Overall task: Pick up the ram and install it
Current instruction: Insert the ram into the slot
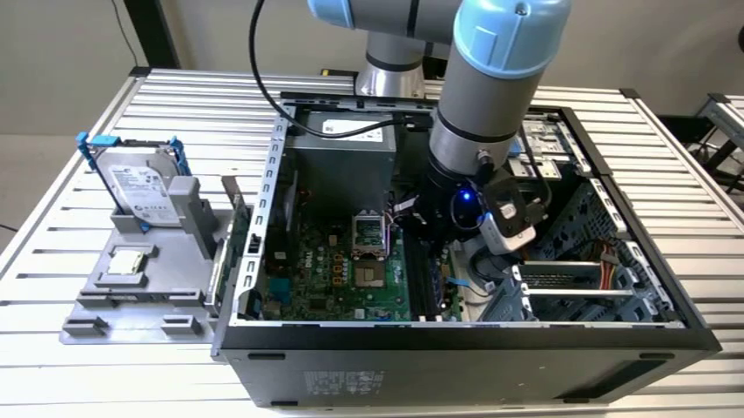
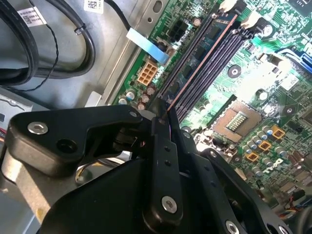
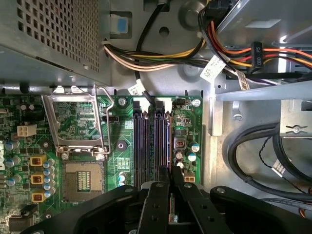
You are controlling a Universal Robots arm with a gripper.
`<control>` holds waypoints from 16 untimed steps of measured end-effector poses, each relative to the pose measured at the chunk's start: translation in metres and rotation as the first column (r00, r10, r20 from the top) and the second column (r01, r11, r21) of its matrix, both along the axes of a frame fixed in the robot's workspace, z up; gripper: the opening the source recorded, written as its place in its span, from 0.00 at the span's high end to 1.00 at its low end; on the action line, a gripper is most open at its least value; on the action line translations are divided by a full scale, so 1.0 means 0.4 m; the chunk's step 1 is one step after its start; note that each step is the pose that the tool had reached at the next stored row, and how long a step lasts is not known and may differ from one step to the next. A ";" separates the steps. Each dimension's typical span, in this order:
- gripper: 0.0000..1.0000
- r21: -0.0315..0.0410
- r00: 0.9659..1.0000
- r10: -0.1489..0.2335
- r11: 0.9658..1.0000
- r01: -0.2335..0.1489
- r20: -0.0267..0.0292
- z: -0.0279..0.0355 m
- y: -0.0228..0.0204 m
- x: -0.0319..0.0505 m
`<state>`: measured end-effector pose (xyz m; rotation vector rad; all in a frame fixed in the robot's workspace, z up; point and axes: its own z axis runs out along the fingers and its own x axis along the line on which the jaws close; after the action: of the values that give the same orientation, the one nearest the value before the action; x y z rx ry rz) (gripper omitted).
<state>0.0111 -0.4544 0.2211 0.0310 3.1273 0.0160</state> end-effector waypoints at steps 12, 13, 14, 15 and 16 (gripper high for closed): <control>1.00 0.000 1.000 0.000 1.000 0.000 0.000 -0.001 0.000 0.004; 1.00 0.000 1.000 0.000 1.000 0.000 0.000 -0.001 0.000 0.003; 1.00 0.000 1.000 0.000 1.000 0.000 0.000 -0.001 0.000 0.003; 1.00 0.000 1.000 0.000 1.000 0.000 0.000 -0.002 0.000 0.003; 1.00 0.000 1.000 0.000 1.000 0.000 0.000 -0.004 0.000 0.003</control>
<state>0.0124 -0.4543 0.2196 0.0310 3.1273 0.0163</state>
